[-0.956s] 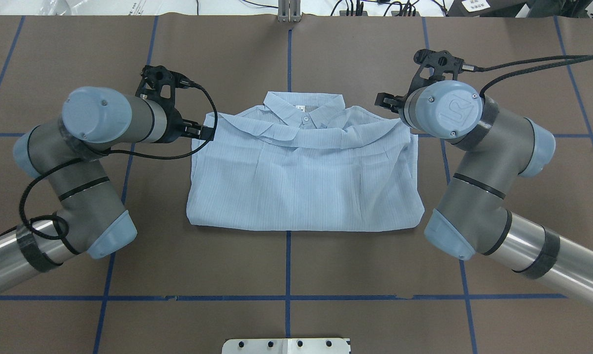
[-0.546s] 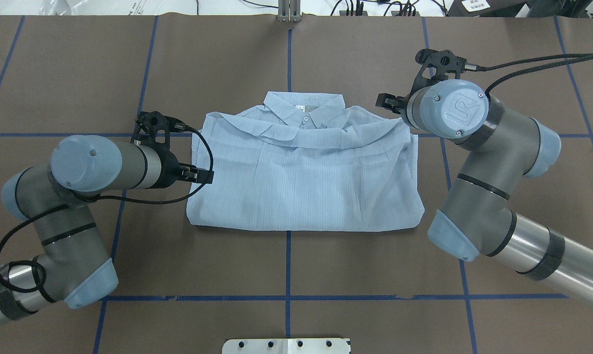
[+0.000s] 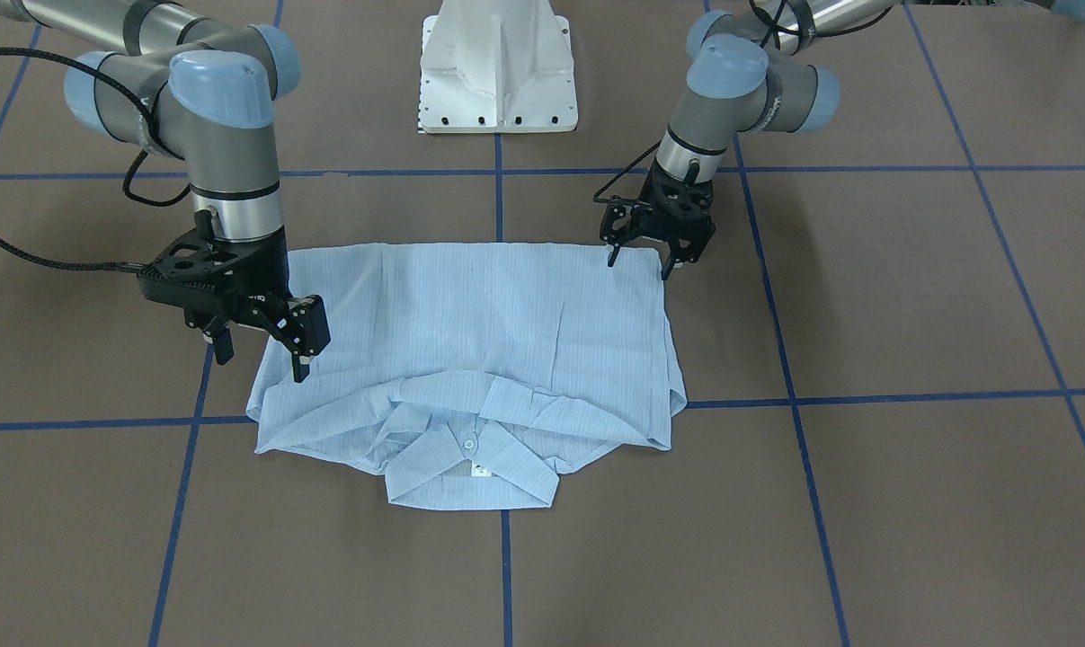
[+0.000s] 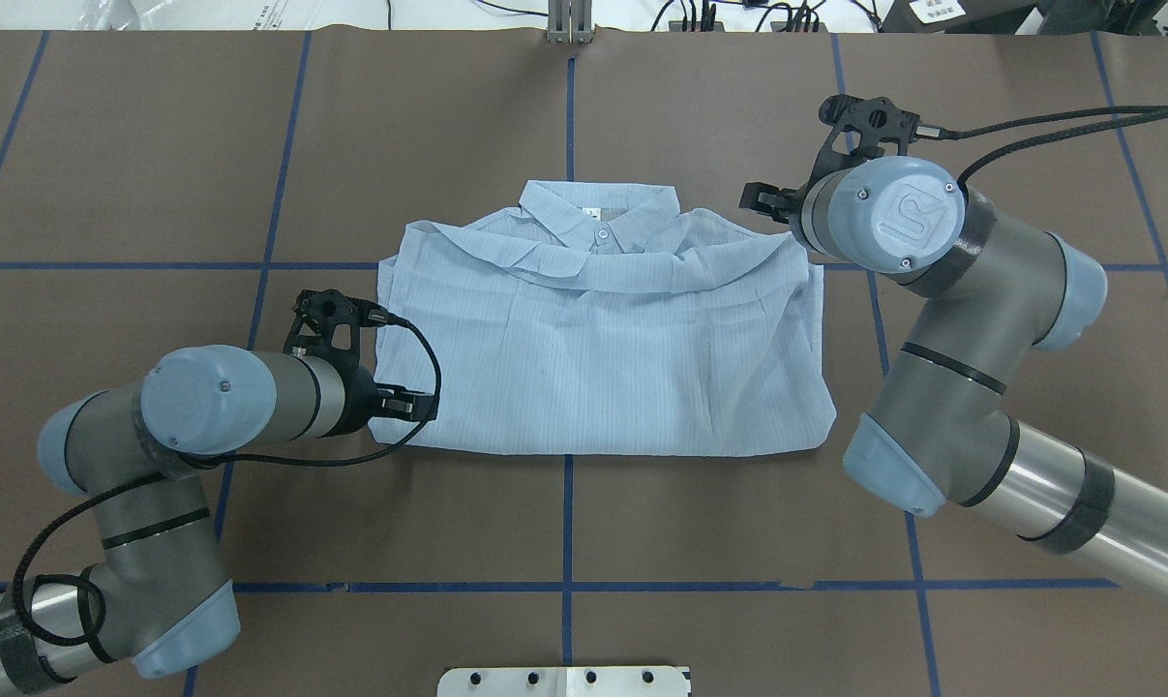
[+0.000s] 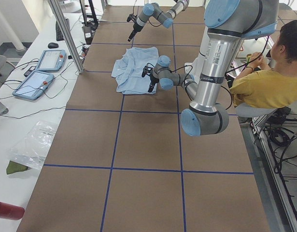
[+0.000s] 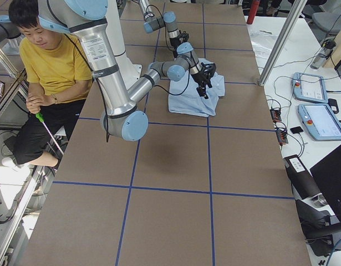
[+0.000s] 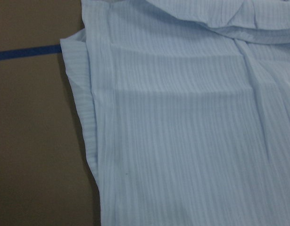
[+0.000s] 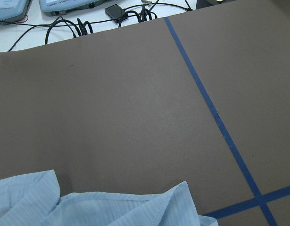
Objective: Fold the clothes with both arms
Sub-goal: 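Release the hem and lower the left gripper toward the folded shirt's side, then grasp the shirt's side edge nearest the left gripper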
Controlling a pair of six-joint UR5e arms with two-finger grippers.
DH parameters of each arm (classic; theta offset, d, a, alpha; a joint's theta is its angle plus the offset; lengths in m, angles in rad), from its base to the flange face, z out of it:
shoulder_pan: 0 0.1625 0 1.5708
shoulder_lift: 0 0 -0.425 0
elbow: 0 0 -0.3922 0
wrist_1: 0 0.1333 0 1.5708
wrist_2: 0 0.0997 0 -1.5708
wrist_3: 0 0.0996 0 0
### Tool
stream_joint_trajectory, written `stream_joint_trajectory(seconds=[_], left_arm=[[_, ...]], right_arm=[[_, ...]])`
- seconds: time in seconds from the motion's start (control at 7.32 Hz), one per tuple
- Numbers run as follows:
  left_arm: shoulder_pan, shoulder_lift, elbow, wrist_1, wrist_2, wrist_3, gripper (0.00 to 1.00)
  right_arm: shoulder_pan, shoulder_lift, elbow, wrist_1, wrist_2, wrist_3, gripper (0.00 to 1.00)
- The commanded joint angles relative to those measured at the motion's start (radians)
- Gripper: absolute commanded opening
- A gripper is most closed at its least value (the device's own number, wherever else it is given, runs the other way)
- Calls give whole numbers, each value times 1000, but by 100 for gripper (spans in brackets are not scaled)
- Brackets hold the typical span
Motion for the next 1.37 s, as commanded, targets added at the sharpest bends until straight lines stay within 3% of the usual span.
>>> stream_joint_trajectory(seconds=[0.0,0.82,0.96,1.09,1.23], left_arm=[[14,2,4,5,7,-8,65],[20,43,-25,11,6,-7,64],[21,42,-25,10,4,-8,44],[23,40,-25,10,4,-8,10],[21,40,-25,10,7,-8,0]], right_arm=[[-1,0,1,0,-2,4,100],[-1,-2,1,0,-3,10,100],[-1,-2,1,0,-2,10,100],[-1,-2,1,0,-3,10,100],[-1,-2,1,0,-2,10,100]])
